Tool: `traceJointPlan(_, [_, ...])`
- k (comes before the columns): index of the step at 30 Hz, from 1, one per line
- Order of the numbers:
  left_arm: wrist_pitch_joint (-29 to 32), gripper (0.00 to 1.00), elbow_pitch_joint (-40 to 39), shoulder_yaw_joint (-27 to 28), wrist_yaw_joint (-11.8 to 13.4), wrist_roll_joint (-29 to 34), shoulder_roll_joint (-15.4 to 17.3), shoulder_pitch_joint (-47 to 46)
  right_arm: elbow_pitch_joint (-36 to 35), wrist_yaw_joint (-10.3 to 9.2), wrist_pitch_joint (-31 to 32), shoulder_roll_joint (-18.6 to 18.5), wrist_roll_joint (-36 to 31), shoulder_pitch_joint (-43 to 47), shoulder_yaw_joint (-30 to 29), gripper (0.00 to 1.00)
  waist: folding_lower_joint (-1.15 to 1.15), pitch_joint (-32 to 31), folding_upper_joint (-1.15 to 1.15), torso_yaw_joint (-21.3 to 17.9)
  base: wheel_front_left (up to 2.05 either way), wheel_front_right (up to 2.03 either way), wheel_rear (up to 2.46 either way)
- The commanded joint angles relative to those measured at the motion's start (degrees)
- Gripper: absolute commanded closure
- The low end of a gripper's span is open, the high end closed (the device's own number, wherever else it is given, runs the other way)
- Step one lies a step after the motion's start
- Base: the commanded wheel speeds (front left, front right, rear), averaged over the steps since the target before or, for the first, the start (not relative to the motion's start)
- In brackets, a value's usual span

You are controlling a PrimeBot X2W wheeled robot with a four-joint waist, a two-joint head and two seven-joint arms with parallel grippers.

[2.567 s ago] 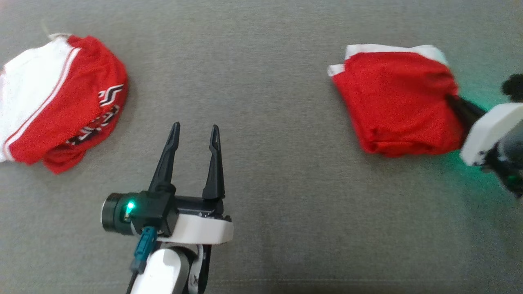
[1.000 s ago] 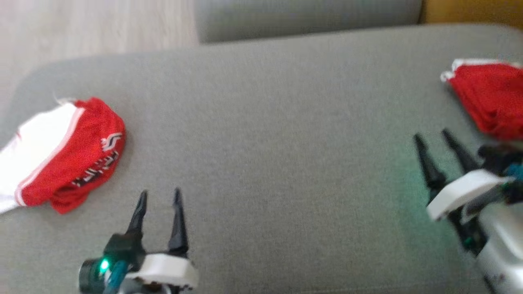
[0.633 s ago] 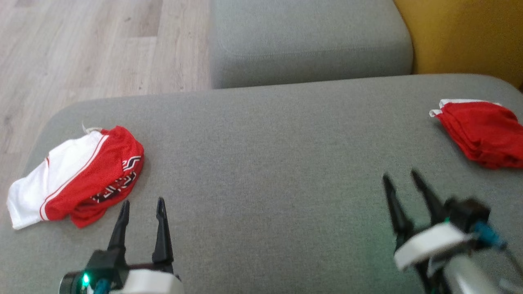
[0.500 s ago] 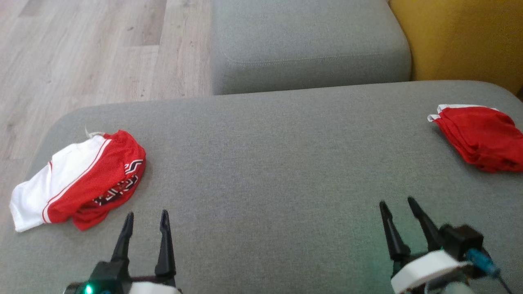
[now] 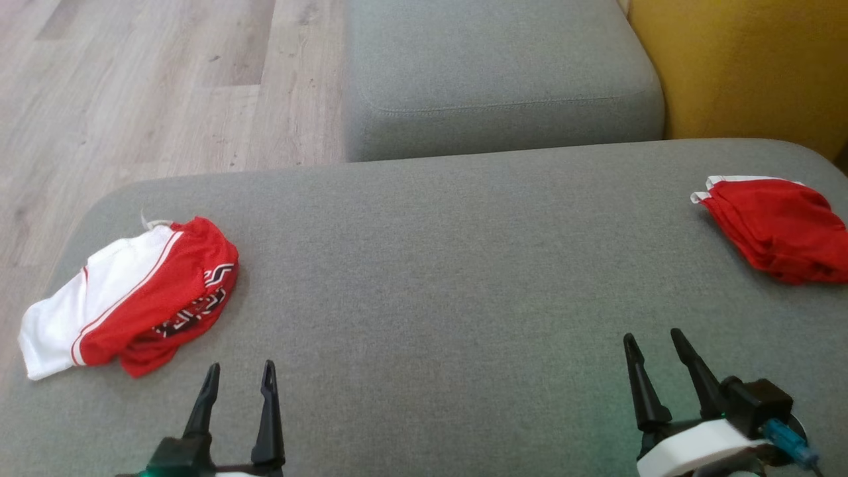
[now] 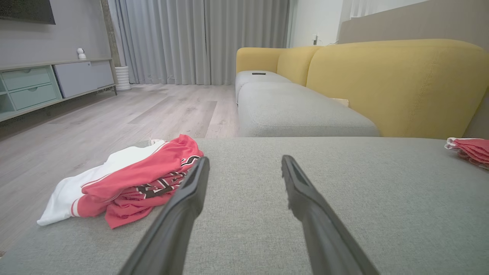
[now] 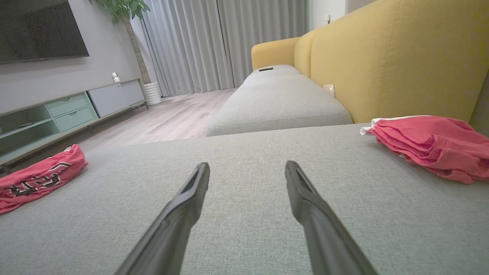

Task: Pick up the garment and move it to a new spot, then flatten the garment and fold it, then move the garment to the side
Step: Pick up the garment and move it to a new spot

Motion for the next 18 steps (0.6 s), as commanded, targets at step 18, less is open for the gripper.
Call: traceJointPlan(18, [-0.3, 0.00, -1.9, 2.5, -0.8, 1.9, -0.5, -3.1, -2.7, 0.37, -0.6, 1.9, 0.0, 1.9, 2.0, 0.00, 0.00, 0.4, 0.00, 13.9, 0.00, 0.00, 0.00])
